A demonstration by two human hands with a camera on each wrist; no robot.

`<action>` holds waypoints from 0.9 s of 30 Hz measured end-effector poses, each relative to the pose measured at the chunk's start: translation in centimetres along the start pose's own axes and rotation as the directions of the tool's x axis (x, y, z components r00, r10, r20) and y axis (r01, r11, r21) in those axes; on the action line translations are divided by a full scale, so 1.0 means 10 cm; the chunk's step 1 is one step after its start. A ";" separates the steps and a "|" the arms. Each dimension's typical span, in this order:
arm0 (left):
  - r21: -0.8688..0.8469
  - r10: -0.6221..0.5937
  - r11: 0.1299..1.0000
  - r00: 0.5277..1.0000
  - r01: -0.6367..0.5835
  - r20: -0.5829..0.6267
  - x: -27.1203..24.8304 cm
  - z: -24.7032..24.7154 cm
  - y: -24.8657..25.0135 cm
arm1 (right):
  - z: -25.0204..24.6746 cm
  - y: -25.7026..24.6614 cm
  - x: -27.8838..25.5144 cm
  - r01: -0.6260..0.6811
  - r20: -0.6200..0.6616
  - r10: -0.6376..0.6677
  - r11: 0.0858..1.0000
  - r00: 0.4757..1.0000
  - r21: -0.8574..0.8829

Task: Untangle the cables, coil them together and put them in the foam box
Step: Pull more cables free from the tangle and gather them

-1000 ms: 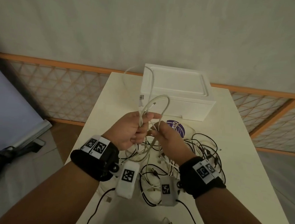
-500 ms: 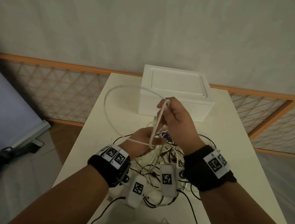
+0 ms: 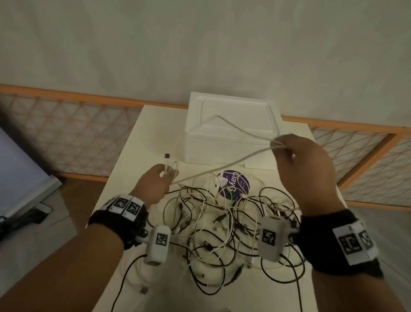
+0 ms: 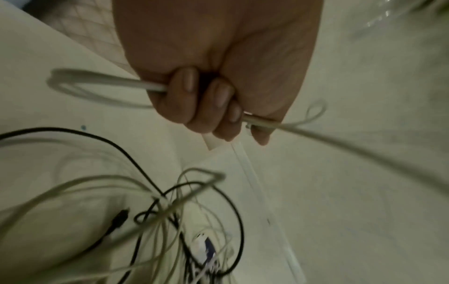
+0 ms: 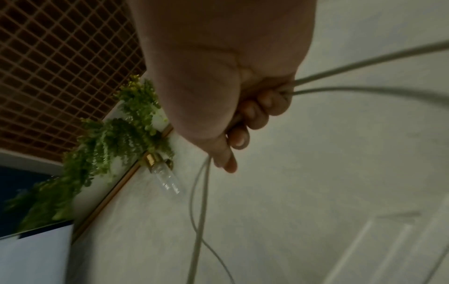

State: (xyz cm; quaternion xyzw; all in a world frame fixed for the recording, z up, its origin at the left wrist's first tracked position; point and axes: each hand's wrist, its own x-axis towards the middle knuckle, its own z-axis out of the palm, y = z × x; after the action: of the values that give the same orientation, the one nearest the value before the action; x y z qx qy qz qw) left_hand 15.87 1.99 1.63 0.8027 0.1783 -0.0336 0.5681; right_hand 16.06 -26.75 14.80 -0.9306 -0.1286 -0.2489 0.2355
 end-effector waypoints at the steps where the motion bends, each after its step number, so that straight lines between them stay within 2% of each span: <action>1: -0.061 0.001 0.998 1.000 -0.001 -0.006 -0.02 -0.07 0.01 | -0.03 0.10 -0.02 -0.028 0.009 0.029 0.999 1.000 -0.038; 3: -0.172 -0.014 0.985 1.000 0.012 -0.009 -0.08 -0.21 -0.01 | -0.07 0.27 -0.07 -0.084 0.043 0.090 0.989 0.995 -0.122; 5: -0.252 -0.037 0.967 0.999 0.028 -0.029 -0.13 -0.29 -0.02 | -0.08 0.44 -0.15 -0.209 0.127 0.249 0.940 0.960 -0.268; 6: -0.289 -0.049 0.957 0.998 0.035 -0.043 -0.16 -0.33 -0.03 | -0.09 0.53 -0.19 -0.289 0.196 0.388 0.871 0.901 -0.396; 7: -0.329 -0.065 0.943 0.996 0.043 -0.055 -0.20 -0.35 -0.03 | -0.11 0.59 -0.23 -0.336 0.246 0.522 0.776 0.817 -0.534; 8: -0.376 -0.078 0.925 0.995 0.049 -0.062 -0.24 -0.37 -0.03 | -0.12 0.63 -0.26 -0.339 0.266 0.608 0.695 0.748 -0.634; 9: -0.426 -0.090 0.903 0.994 0.055 -0.062 -0.29 -0.37 -0.02 | -0.11 0.63 -0.28 -0.322 0.283 0.647 0.653 0.708 -0.686; 10: -0.471 -0.095 0.880 0.994 0.059 -0.054 -0.34 -0.36 0.01 | -0.08 0.60 -0.28 -0.283 0.316 0.624 0.672 0.714 -0.685; 11: -0.501 -0.096 0.863 0.994 0.061 -0.043 -0.39 -0.34 0.06 | -0.02 0.51 -0.27 -0.230 0.368 0.549 0.739 0.750 -0.634; 13: -0.524 -0.068 0.850 0.998 0.058 0.001 -0.51 -0.26 0.19 | 0.15 0.15 -0.30 -0.128 0.514 0.305 0.928 0.802 -0.350; 14: -0.527 -0.038 0.848 0.999 0.051 0.037 -0.58 -0.21 0.27 | 0.24 -0.11 -0.33 -0.099 0.589 0.166 0.985 0.791 -0.144; 15: -0.533 0.003 0.845 0.996 0.043 0.084 -0.65 -0.15 0.37 | 0.33 -0.39 -0.39 -0.085 0.654 0.028 0.995 0.756 0.055; 17: -0.518 0.085 0.855 0.983 0.012 0.164 -0.78 -0.04 0.52 | 0.54 -0.85 -0.50 -0.112 0.717 -0.198 0.926 0.668 0.361; 19: -0.515 0.119 0.857 0.979 -0.017 0.166 -0.88 -0.03 0.58 | 0.76 -1.06 -0.60 -0.212 0.692 -0.278 0.819 0.666 0.533; 20: -0.577 0.127 0.817 0.977 -0.005 0.172 -0.90 -0.06 0.57 | 0.83 -1.09 -0.64 -0.263 0.694 -0.269 0.788 0.668 0.558; 21: -0.677 0.131 0.736 0.973 0.033 0.189 -0.92 -0.11 0.55 | 0.88 -1.09 -0.67 -0.286 0.718 -0.273 0.783 0.640 0.552; 23: -0.820 0.143 0.565 0.969 0.086 0.200 -0.92 -0.25 0.49 | 0.92 -1.05 -0.75 -0.198 0.775 -0.335 0.843 0.536 0.501; 24: -0.845 0.132 0.528 0.975 0.080 0.176 -0.90 -0.33 0.43 | 0.93 -1.00 -0.79 -0.128 0.781 -0.364 0.865 0.507 0.486; 25: -0.860 0.120 0.505 0.981 0.070 0.150 -0.89 -0.40 0.36 | 0.93 -0.91 -0.82 -0.054 0.770 -0.369 0.886 0.520 0.461; 27: -0.879 0.066 0.474 0.994 0.048 0.089 -0.85 -0.56 0.18 | 0.86 -0.69 -0.86 0.063 0.738 -0.327 0.930 0.591 0.362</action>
State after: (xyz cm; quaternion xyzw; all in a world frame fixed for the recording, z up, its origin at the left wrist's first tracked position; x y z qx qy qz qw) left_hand 7.70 4.50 7.44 0.3953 0.1343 0.0213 0.9084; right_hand 9.87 -17.57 6.28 -0.8775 -0.3569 0.1827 0.2632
